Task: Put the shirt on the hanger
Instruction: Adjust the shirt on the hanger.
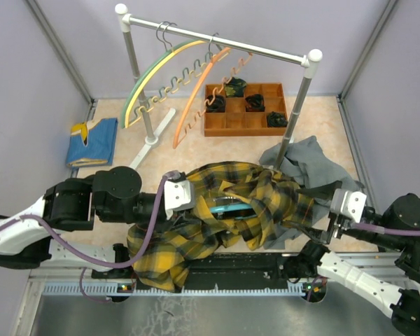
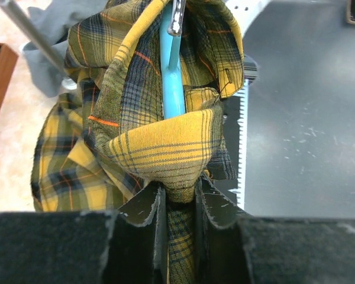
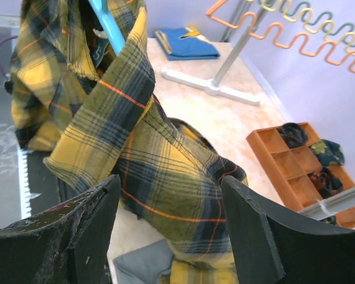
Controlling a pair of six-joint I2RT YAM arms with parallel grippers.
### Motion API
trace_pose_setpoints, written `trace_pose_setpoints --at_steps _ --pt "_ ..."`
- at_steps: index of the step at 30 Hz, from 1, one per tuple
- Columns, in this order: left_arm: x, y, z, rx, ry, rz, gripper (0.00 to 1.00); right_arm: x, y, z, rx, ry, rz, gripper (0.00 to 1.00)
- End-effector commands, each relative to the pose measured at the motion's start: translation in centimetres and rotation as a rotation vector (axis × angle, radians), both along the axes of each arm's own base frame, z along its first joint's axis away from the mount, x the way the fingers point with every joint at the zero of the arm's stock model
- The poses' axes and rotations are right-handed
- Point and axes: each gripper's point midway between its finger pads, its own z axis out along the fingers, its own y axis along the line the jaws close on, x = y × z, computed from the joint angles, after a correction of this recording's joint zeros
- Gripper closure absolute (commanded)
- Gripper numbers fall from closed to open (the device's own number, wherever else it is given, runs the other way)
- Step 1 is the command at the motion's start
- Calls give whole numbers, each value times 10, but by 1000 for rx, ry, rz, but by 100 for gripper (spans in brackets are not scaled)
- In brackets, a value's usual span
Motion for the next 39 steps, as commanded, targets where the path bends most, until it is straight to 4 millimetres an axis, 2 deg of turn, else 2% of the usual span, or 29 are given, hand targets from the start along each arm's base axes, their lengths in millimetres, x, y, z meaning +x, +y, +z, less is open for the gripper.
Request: trace_pose_setpoints --at_steps 1,6,15,19,21,23,25,26,27,30,32,35,39 --pt "-24 -3 16 -61 23 -145 100 -18 8 -8 -47 17 120 31" --pt "-31 -9 11 -27 43 -185 100 -36 27 -19 -73 112 274 30" --pt "-29 -20 20 -31 19 -198 100 -27 59 -49 -95 226 354 27" --pt "-25 -26 25 -37 -6 -188 100 -24 75 -58 -86 271 400 30" --pt "-22 -30 26 -35 -19 -179 100 -20 79 -60 -89 274 398 40" --pt "-14 -31 27 -33 -42 -146 100 -11 80 -58 -87 267 352 59" --pt "-5 -30 27 -33 -60 -94 100 2 75 -51 -72 248 264 83" --pt "0 -30 27 -35 -66 -68 97 9 71 -47 -63 234 214 94" --pt "4 -29 27 -37 -73 -42 92 15 67 -44 -54 228 162 100" --pt "16 -24 30 -62 -84 33 69 24 53 -40 -40 229 53 100" --pt "22 -20 31 -80 -88 77 57 25 44 -47 -67 267 7 100" --pt "30 -12 33 -104 -88 135 46 28 31 -61 -126 345 -79 100" --pt "45 2 31 -129 -88 253 37 36 15 -75 -172 439 -220 100"
